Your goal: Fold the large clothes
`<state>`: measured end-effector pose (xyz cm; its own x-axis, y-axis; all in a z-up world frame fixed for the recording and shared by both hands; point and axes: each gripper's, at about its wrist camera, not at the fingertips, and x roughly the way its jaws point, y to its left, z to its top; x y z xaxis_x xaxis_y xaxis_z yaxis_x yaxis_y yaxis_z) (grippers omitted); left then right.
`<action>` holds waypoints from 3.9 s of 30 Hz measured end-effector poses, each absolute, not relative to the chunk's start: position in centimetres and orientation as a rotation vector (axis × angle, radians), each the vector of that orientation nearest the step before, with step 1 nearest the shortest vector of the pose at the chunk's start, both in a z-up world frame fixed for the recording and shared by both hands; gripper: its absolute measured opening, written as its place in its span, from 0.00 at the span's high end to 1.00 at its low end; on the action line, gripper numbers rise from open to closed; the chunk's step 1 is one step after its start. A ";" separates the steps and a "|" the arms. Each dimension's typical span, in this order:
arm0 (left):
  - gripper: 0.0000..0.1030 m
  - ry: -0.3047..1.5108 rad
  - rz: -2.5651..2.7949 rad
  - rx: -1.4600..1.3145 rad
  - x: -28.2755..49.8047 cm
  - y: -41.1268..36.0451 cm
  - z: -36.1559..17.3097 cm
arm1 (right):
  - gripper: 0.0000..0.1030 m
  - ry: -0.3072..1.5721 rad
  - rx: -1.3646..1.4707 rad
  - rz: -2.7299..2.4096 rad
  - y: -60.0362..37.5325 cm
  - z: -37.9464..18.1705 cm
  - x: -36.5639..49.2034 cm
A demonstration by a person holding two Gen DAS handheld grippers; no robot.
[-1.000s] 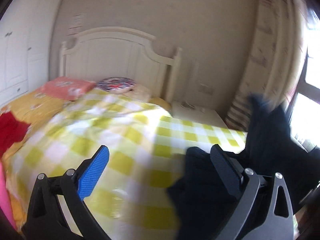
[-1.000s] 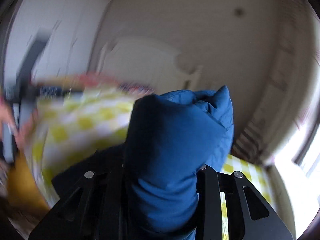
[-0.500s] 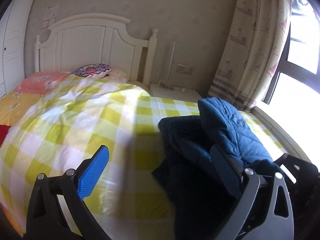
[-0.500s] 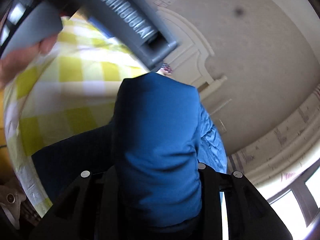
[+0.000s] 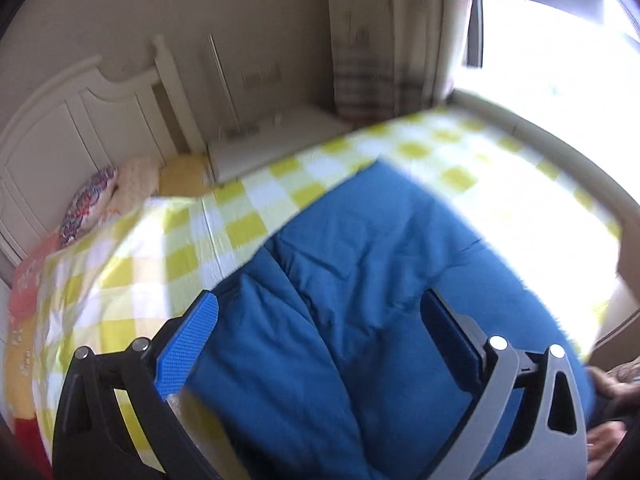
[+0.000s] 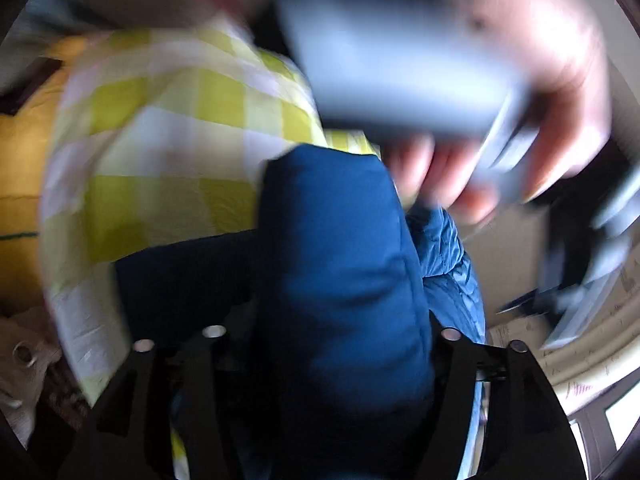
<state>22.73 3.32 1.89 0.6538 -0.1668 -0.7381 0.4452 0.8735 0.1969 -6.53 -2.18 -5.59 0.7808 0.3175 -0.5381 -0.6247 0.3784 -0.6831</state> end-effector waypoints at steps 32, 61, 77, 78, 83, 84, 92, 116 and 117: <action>0.02 0.510 0.062 0.314 11.7 7.6 -2.4 | 0.45 0.608 -0.527 0.929 -13.2 -2.8 -0.2; 0.02 0.484 0.084 0.072 9.3 11.0 -5.1 | 0.78 0.925 -0.331 0.419 -12.8 -3.8 30.0; 0.02 0.629 0.097 0.044 8.2 12.4 -4.2 | 0.73 0.904 -0.639 0.602 -1.1 -1.9 24.0; 0.02 0.635 0.086 0.037 8.1 12.5 -4.3 | 0.73 0.899 -0.609 0.611 -1.3 -1.2 24.0; 0.02 0.634 0.088 0.016 7.9 12.5 -4.5 | 0.73 0.837 -0.562 0.699 -0.5 0.7 22.4; 0.02 0.634 0.088 0.015 7.9 12.5 -4.5 | 0.73 0.873 -0.605 0.730 0.4 -0.6 21.9; 0.02 0.657 0.096 0.015 7.6 12.5 -4.5 | 0.73 0.861 -0.674 0.698 1.0 -1.2 20.4; 0.02 0.677 -0.050 0.180 17.6 2.6 3.7 | 0.64 0.733 -0.330 0.709 -16.5 0.0 6.6; 0.02 0.759 0.025 0.239 19.4 2.4 0.2 | 0.64 0.699 -0.308 0.724 -16.8 -1.0 6.3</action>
